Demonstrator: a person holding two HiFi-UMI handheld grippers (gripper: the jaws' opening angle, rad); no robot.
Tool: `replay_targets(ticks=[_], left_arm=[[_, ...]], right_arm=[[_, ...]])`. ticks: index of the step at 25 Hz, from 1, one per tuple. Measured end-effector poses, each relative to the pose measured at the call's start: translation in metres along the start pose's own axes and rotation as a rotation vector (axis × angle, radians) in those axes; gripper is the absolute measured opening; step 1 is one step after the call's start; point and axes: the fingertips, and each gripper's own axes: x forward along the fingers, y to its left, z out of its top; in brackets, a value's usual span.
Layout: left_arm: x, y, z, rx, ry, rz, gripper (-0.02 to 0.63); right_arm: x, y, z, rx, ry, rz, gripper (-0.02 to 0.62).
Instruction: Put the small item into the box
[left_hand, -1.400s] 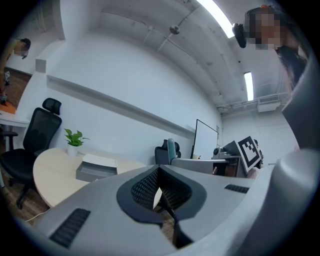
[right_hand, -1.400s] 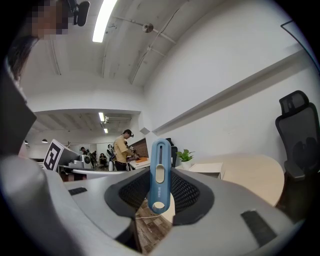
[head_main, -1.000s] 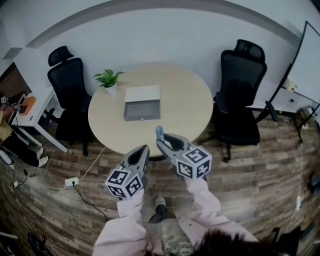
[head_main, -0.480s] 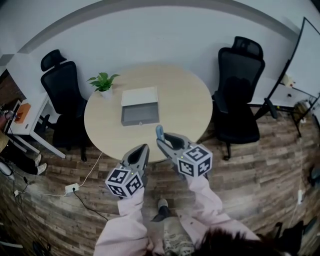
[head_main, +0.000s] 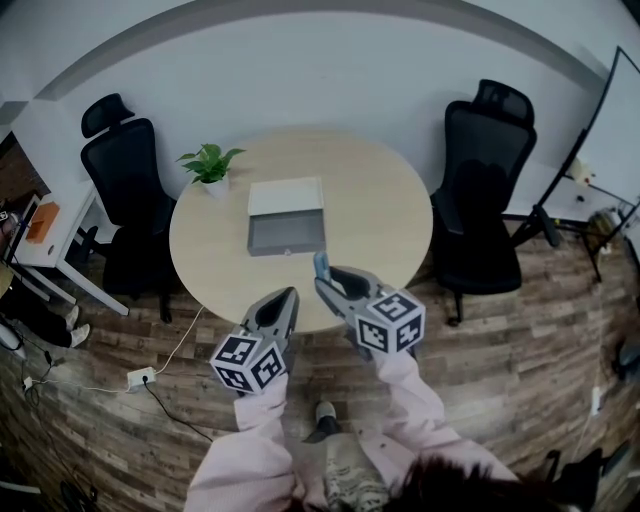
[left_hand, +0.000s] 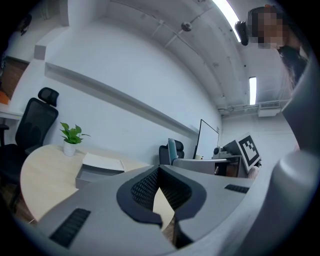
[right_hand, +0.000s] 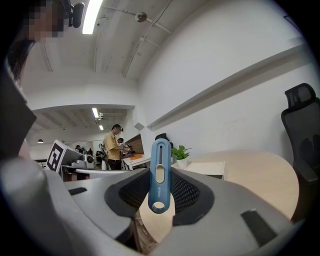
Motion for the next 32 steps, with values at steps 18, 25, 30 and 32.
replay_targets(ticks=[18,25,30,32], left_arm=[[0.019,0.051,0.007,-0.004,0.012,-0.026,0.011],[0.02,0.06,0.004,-0.014,0.021,-0.024,0.011],[0.024,0.06,0.003,-0.02,0.024,-0.031,0.011],[0.026,0.06,0.003,-0.023,0.024,-0.032,0.011]], right_arm=[[0.051,-0.009,-0.004,-0.006,0.036,-0.002,0.127],[0.059,-0.012,-0.007,-0.001,0.043,-0.01,0.126],[0.059,-0.016,-0.006,0.001,0.049,-0.02,0.126],[0.06,-0.018,-0.006,-0.001,0.053,-0.02,0.126]])
